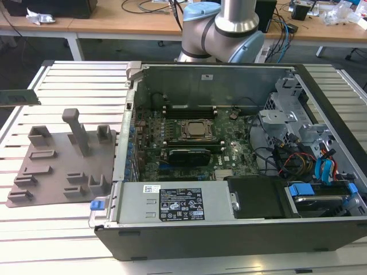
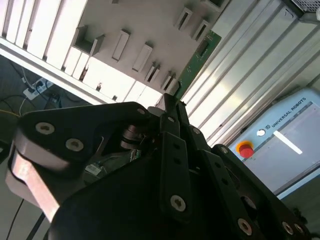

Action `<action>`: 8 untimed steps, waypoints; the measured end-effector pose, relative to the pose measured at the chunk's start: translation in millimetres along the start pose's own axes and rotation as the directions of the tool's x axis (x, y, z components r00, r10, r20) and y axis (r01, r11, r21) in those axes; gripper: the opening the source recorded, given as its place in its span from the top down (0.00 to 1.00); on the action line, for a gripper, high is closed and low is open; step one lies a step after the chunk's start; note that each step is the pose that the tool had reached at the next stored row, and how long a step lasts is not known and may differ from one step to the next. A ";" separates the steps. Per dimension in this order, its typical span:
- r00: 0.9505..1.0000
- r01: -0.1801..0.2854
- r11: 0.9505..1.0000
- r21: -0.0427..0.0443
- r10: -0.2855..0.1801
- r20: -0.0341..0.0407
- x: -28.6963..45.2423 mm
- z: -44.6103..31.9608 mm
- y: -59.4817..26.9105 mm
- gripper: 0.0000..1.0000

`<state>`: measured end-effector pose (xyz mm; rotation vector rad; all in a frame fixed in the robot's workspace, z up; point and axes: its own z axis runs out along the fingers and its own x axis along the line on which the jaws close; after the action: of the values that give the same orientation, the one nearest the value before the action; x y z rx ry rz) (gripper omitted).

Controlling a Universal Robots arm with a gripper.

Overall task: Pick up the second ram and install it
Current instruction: 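Pick up the second ram and move it above second insertion slot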

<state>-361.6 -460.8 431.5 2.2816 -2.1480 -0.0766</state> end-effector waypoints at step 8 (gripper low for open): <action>1.000 0.000 1.000 -0.001 0.000 0.000 2.2 -1.1 -37.5 0.86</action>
<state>-324.0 -460.8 431.2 2.2806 -2.1472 -0.0778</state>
